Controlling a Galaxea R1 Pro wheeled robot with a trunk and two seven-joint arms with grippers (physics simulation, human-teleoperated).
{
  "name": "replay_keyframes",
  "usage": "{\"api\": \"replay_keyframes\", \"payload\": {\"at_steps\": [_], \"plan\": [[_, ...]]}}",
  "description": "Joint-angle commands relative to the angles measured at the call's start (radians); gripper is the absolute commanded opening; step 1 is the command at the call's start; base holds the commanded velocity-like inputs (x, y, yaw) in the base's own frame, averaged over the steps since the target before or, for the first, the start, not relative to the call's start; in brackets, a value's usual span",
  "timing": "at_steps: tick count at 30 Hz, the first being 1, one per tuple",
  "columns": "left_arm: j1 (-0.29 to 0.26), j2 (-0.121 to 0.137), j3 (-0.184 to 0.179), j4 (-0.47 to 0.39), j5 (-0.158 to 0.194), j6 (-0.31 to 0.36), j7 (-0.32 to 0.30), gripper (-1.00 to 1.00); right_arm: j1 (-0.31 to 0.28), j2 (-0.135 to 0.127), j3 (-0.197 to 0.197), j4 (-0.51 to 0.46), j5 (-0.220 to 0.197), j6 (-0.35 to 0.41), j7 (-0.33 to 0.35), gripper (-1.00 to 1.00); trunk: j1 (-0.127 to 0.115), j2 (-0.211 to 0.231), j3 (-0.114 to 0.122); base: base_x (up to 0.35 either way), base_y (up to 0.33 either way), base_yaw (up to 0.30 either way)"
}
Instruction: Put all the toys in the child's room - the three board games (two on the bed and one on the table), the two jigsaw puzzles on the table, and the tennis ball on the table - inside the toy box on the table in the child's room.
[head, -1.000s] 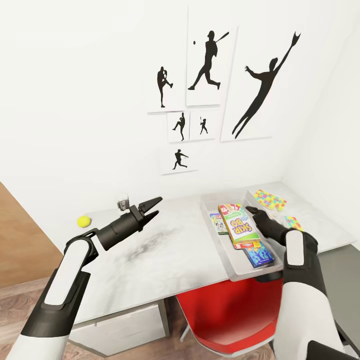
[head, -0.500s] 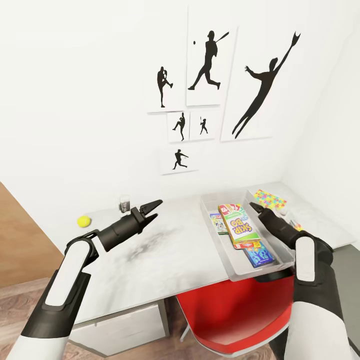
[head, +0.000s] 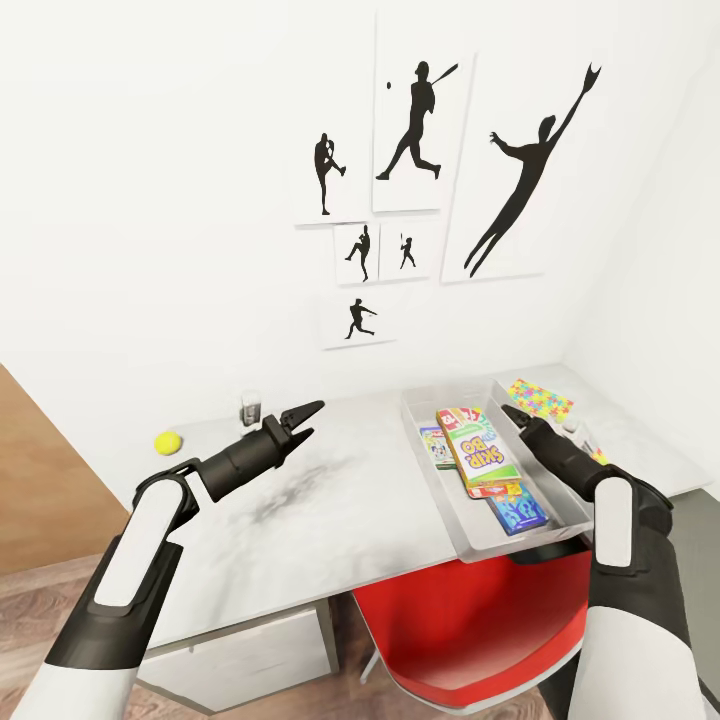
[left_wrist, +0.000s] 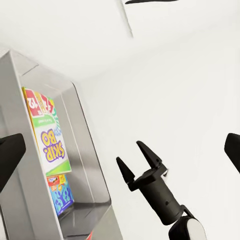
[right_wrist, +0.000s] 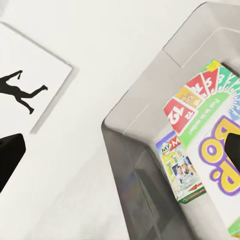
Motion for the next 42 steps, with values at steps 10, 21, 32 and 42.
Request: {"api": "replay_keyframes", "payload": {"at_steps": [10, 21, 32, 42], "plan": [[-0.001, 0.001, 0.000, 0.000, -0.001, 0.002, -0.003, 1.00, -0.002, 0.001, -0.004, -0.001, 0.004, 0.006, 0.007, 1.00, 0.001, -0.002, -0.002, 0.000, 0.000, 0.000], [-0.001, 0.001, 0.000, 0.000, -0.001, 0.002, -0.003, 1.00, -0.002, 0.001, -0.004, -0.001, 0.004, 0.006, 0.007, 1.00, 0.001, -0.002, -0.002, 0.000, 0.000, 0.000], [-0.001, 0.001, 0.000, 0.000, -0.001, 0.002, -0.003, 1.00, -0.002, 0.001, -0.004, -0.001, 0.004, 0.006, 0.007, 1.00, 0.001, -0.002, -0.002, 0.000, 0.000, 0.000], [-0.025, 0.016, 0.029, -0.019, 0.037, 0.023, -0.029, 1.00, 0.012, -0.006, -0.025, -0.026, -0.041, 0.007, -0.038, 1.00, 0.001, -0.002, -0.002, 0.000, 0.000, 0.000]]}}
